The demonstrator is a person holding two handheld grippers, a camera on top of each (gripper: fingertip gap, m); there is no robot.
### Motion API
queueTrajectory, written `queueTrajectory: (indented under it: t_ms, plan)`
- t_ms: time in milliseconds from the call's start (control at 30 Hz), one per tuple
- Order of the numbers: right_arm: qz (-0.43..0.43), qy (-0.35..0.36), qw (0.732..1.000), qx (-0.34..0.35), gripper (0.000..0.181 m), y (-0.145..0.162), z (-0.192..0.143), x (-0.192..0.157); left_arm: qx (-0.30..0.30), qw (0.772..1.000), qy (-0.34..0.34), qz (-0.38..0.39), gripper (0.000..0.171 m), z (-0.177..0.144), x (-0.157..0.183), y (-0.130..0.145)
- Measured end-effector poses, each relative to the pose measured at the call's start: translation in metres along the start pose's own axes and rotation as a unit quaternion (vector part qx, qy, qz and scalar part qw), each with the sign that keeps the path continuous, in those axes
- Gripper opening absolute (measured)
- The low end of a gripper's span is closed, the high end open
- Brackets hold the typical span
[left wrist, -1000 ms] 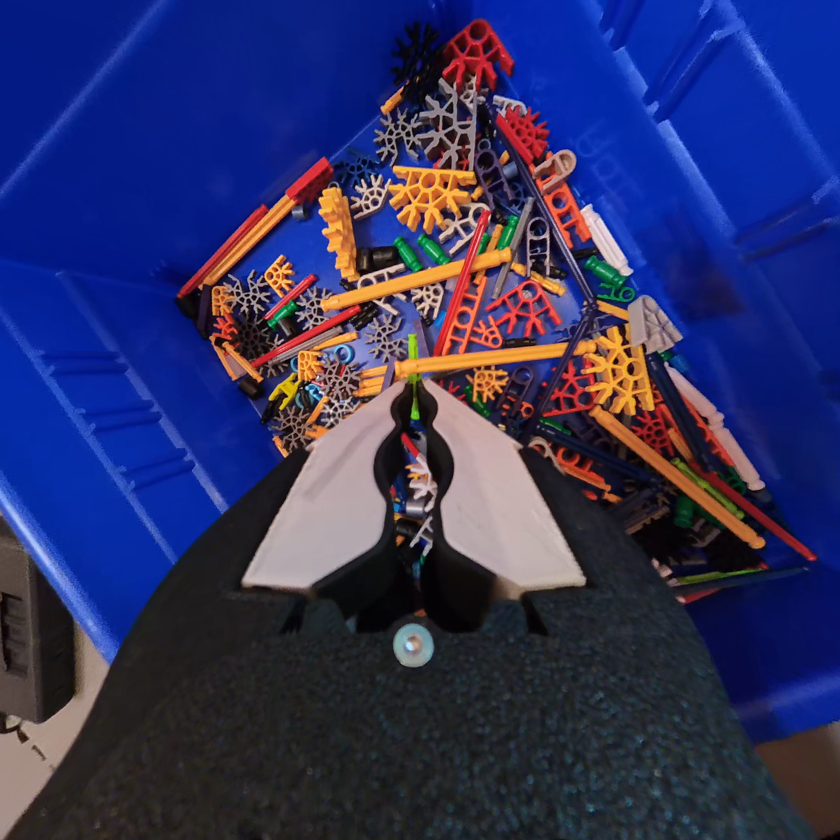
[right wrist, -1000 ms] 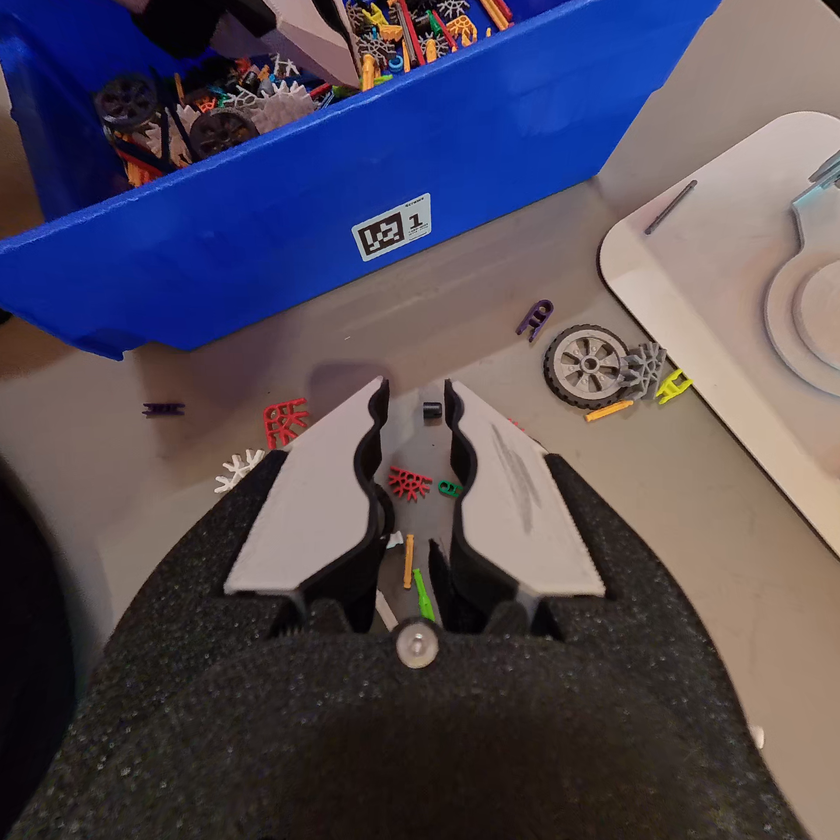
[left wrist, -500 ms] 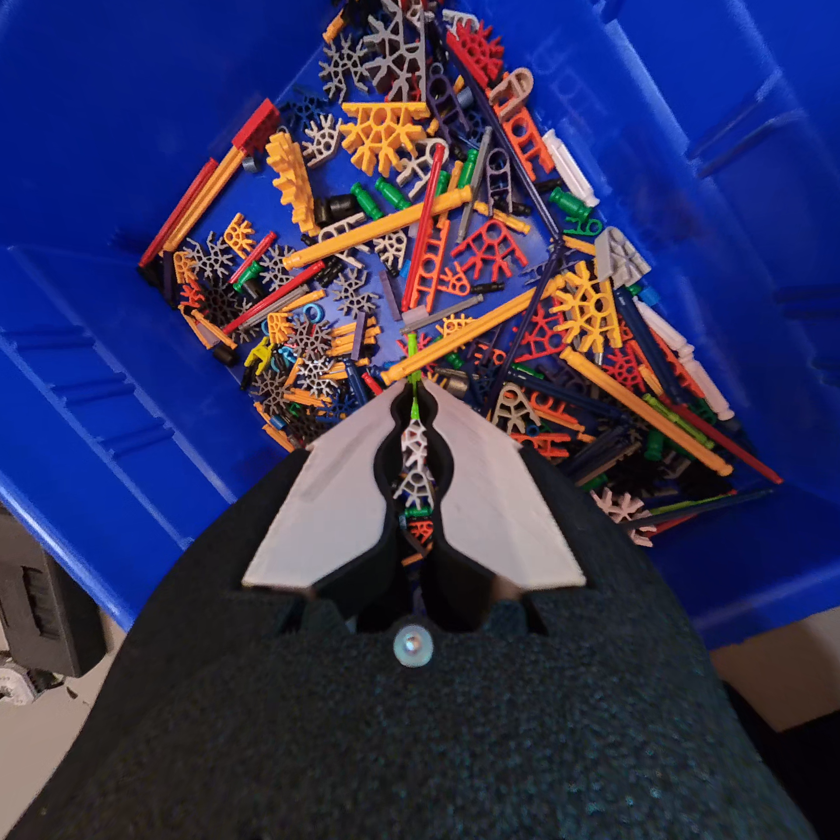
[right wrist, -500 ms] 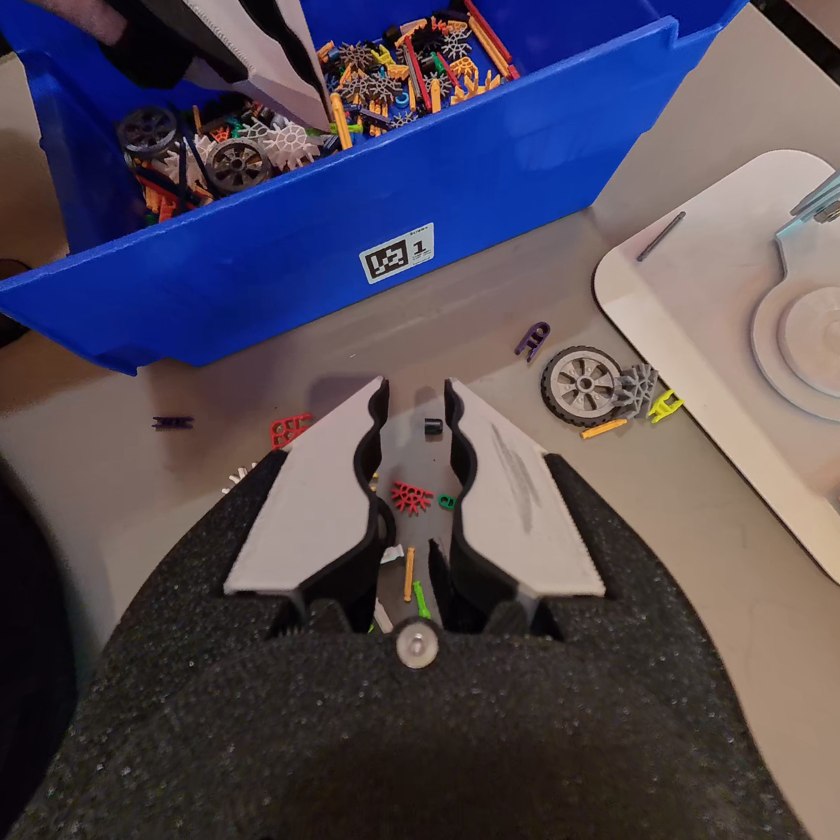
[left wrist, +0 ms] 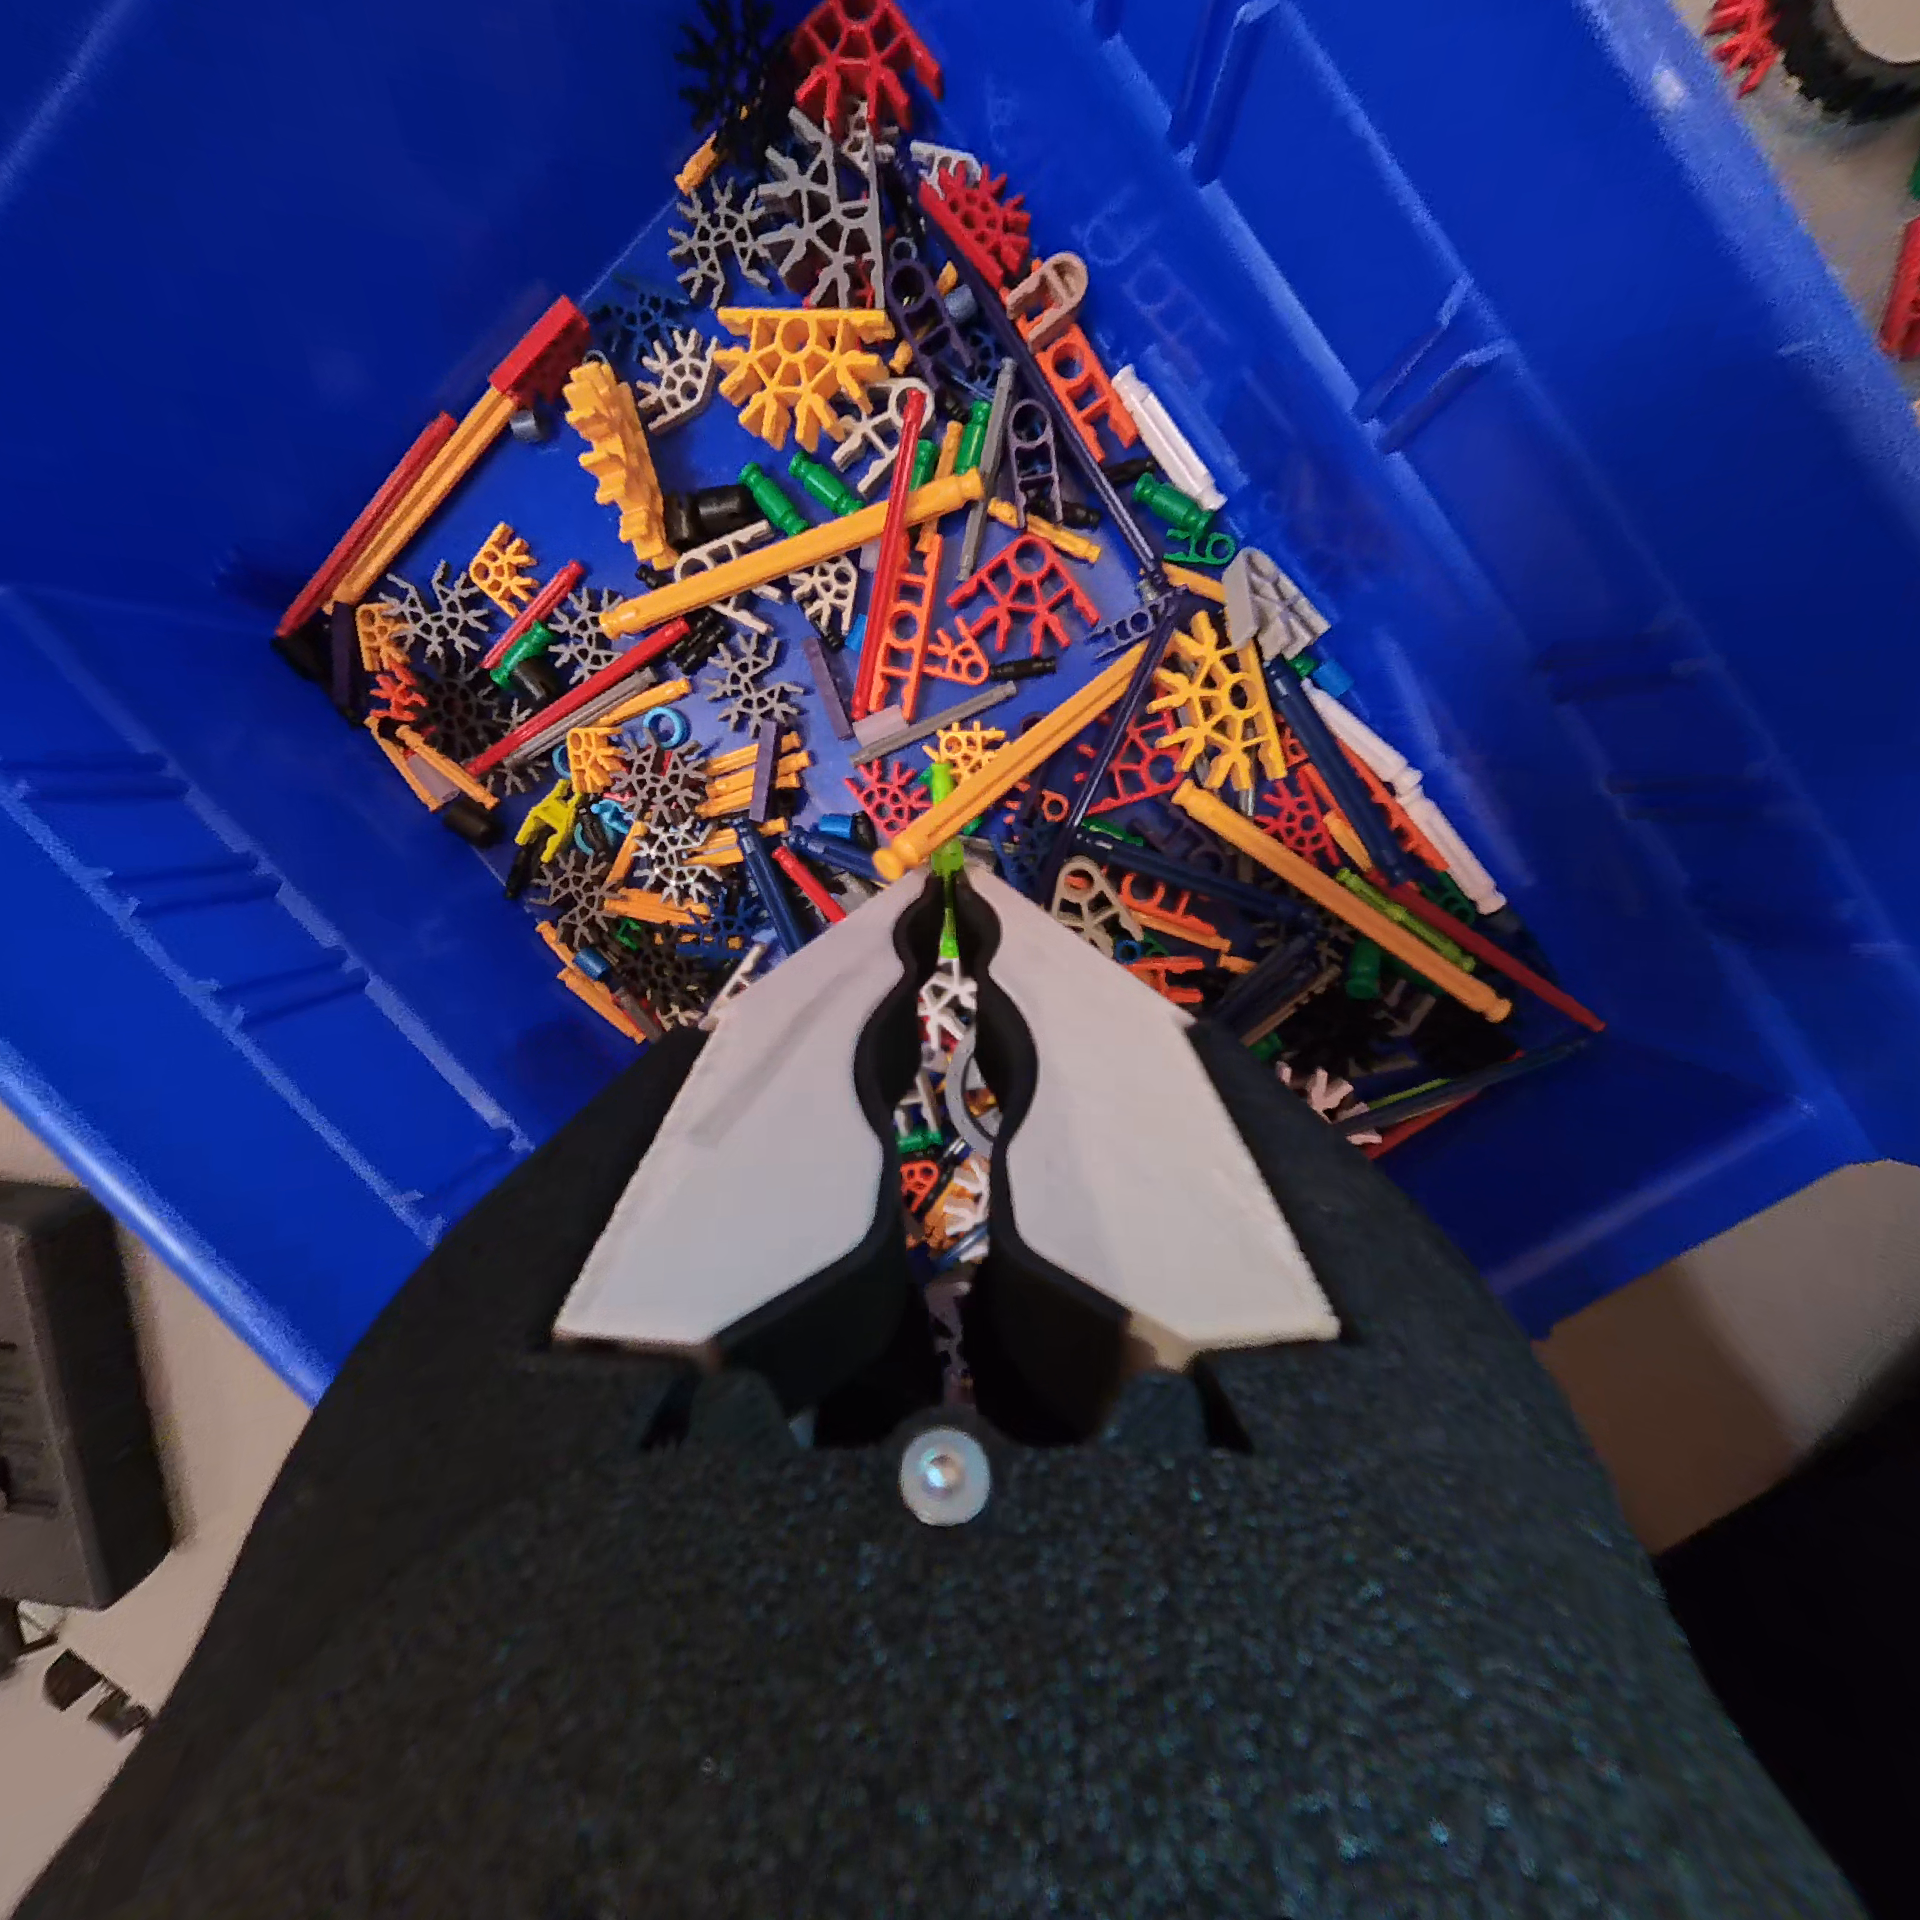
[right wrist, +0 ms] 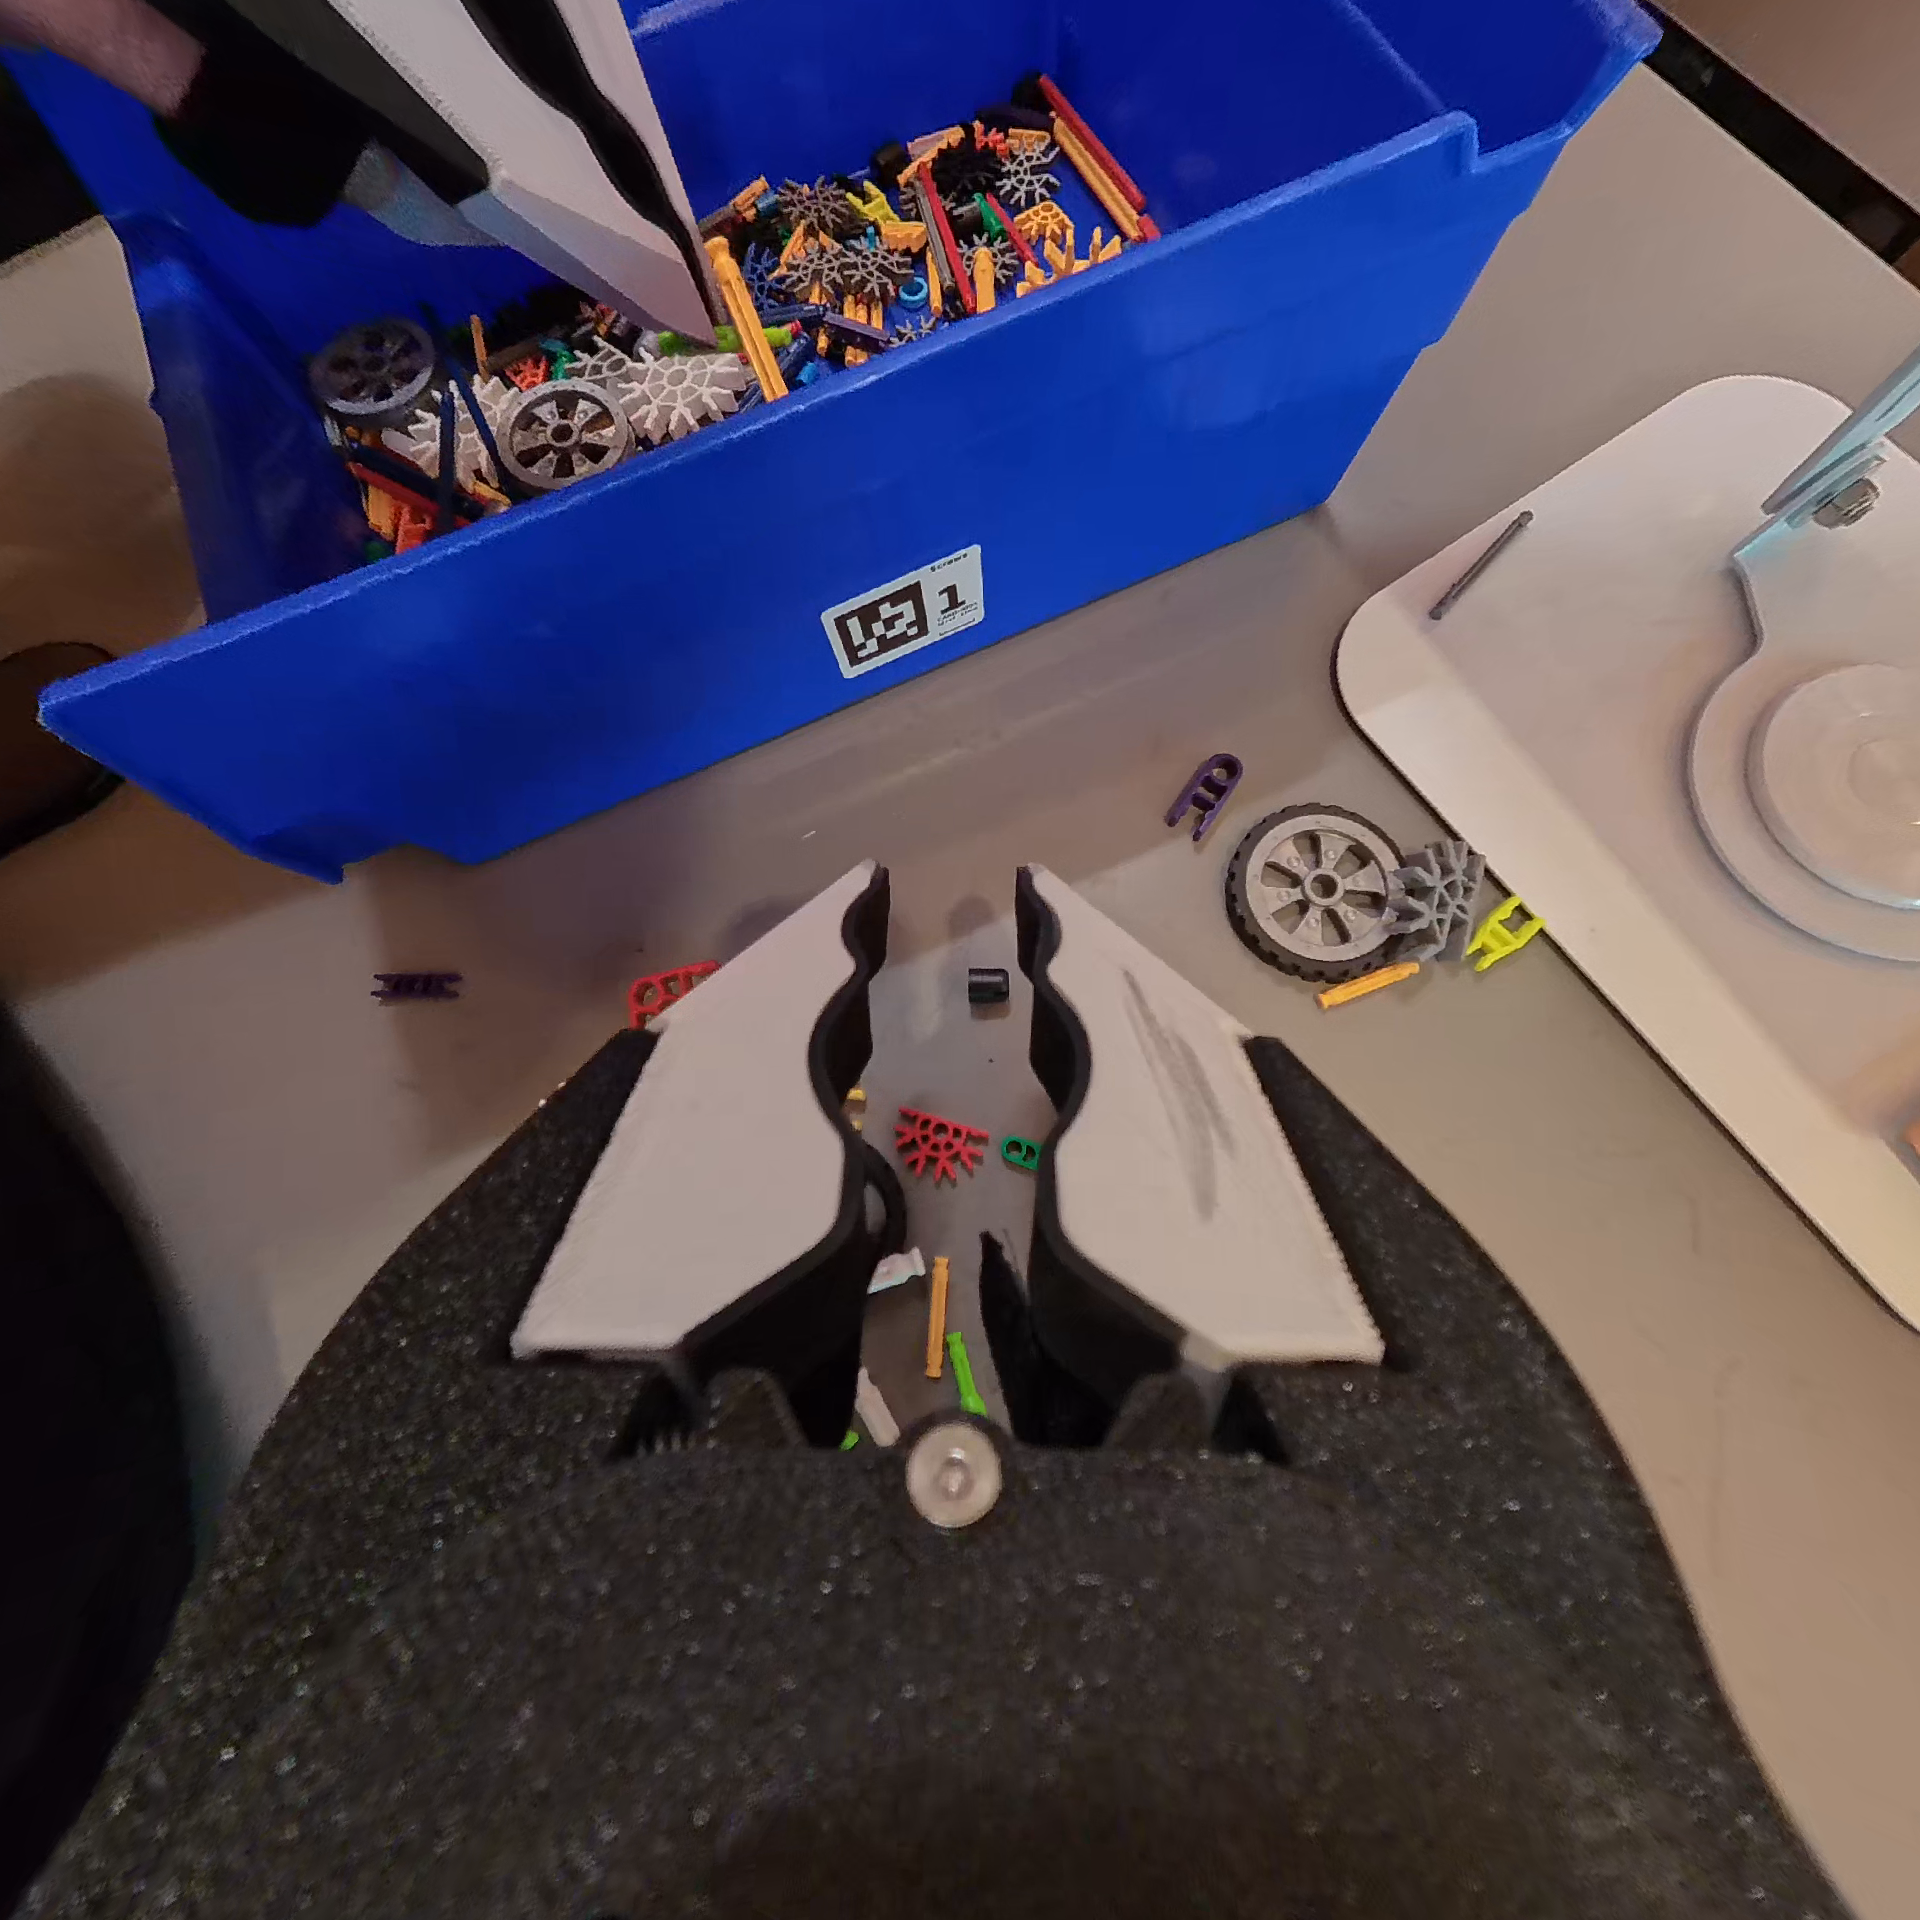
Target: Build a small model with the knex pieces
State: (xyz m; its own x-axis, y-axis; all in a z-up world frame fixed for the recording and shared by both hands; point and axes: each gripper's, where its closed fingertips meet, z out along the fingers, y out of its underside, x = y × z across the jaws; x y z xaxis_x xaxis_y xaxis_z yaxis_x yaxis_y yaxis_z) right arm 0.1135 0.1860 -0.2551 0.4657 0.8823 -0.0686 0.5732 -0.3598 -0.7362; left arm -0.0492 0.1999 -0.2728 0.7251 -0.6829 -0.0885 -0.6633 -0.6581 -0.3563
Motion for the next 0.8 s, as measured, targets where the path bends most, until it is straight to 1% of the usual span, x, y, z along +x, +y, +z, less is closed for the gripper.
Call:
queueTrajectory:
  t_ms: [167, 500, 800]
  plan:
    - [-0.001, -0.001, 1.000, 0.014, 0.024, -0.006, -0.002, -0.001, 0.015, 1.000, 0.012, -0.003, 0.000, -0.008, 0.004, -0.004]
    - [-0.010, -0.003, 0.999, 0.049, 0.024, -0.021, -0.010, -0.005, 0.048, 0.998, 0.032, 0.011, 0.000, -0.027, 0.014, -0.020]
    - [-0.022, 0.002, 0.998, 0.066, 0.024, -0.026, -0.016, -0.008, 0.048, 0.998, 0.039, 0.026, 0.000, -0.036, 0.018, -0.022]
